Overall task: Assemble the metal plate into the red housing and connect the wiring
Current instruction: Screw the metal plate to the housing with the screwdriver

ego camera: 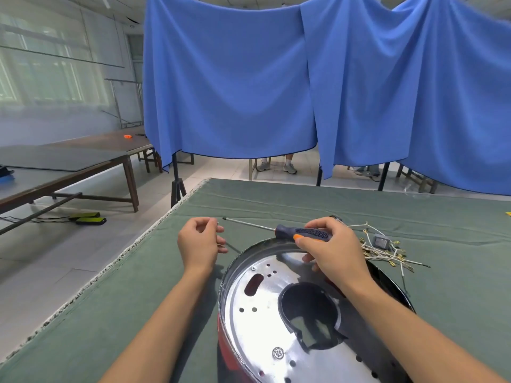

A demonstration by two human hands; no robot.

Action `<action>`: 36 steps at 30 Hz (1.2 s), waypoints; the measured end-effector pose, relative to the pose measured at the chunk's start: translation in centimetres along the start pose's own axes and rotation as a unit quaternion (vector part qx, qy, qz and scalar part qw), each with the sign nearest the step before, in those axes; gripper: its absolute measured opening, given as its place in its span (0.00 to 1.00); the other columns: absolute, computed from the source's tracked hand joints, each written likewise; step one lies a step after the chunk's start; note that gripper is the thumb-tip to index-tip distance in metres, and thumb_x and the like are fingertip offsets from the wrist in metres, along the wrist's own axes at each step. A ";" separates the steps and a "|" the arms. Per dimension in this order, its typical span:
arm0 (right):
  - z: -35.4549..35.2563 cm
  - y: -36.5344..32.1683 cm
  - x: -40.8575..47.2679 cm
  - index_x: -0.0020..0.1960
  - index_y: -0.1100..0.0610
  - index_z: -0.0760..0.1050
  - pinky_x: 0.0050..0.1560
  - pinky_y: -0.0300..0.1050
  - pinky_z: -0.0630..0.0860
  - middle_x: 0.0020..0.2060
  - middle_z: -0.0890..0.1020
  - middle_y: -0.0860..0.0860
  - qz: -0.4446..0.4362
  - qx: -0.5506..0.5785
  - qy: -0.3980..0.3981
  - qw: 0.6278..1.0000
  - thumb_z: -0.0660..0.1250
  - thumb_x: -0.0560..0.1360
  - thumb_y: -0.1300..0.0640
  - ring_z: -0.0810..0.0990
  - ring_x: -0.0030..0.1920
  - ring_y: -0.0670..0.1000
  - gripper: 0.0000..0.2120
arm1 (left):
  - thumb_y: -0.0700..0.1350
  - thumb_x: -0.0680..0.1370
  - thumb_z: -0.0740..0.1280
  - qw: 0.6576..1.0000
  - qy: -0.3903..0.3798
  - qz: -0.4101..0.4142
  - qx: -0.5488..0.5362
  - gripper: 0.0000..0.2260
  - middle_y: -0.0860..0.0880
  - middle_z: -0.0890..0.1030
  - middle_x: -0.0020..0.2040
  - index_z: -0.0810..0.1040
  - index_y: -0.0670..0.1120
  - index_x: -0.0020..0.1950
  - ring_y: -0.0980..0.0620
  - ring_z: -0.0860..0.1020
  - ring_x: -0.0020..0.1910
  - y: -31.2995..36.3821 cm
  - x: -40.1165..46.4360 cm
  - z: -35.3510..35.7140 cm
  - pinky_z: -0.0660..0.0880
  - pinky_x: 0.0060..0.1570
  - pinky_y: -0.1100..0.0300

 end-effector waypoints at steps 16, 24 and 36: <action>-1.7 -1.9 -1.4 0.34 0.53 0.77 0.18 0.37 0.68 0.18 0.74 0.52 -0.103 0.055 0.095 0.989 0.68 0.74 0.57 0.72 0.16 0.51 0.10 | 0.32 0.80 0.57 0.890 0.030 -0.307 -0.337 0.07 0.36 0.79 0.46 0.71 0.34 0.43 0.40 0.79 0.43 -1.9 -0.4 -2.2 0.76 0.55 0.48; -1.0 -2.4 -1.3 0.36 0.55 0.78 0.17 0.37 0.65 0.18 0.75 0.52 -0.103 0.054 0.081 0.990 0.68 0.75 0.57 0.71 0.15 0.50 0.09 | 0.32 0.80 0.57 0.875 -0.009 -0.307 -0.374 0.09 0.41 0.80 0.26 0.73 0.33 0.42 0.49 0.81 0.23 -1.5 -0.4 -1.7 0.79 0.28 0.57; -0.9 -2.5 -1.2 0.35 0.56 0.77 0.18 0.38 0.66 0.16 0.73 0.54 -0.090 0.045 0.090 0.991 0.67 0.76 0.55 0.70 0.15 0.50 0.12 | 0.33 0.80 0.59 0.880 -0.018 -0.280 -0.383 0.07 0.41 0.82 0.29 0.73 0.33 0.43 0.48 0.82 0.27 -0.8 -0.2 -1.6 0.80 0.31 0.57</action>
Point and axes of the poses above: each hand's wrist, its own x-axis towards the middle knuckle, its own z-axis out of the palm, y = z × x, the point moved 6 cm from there along x, towards the middle knuckle
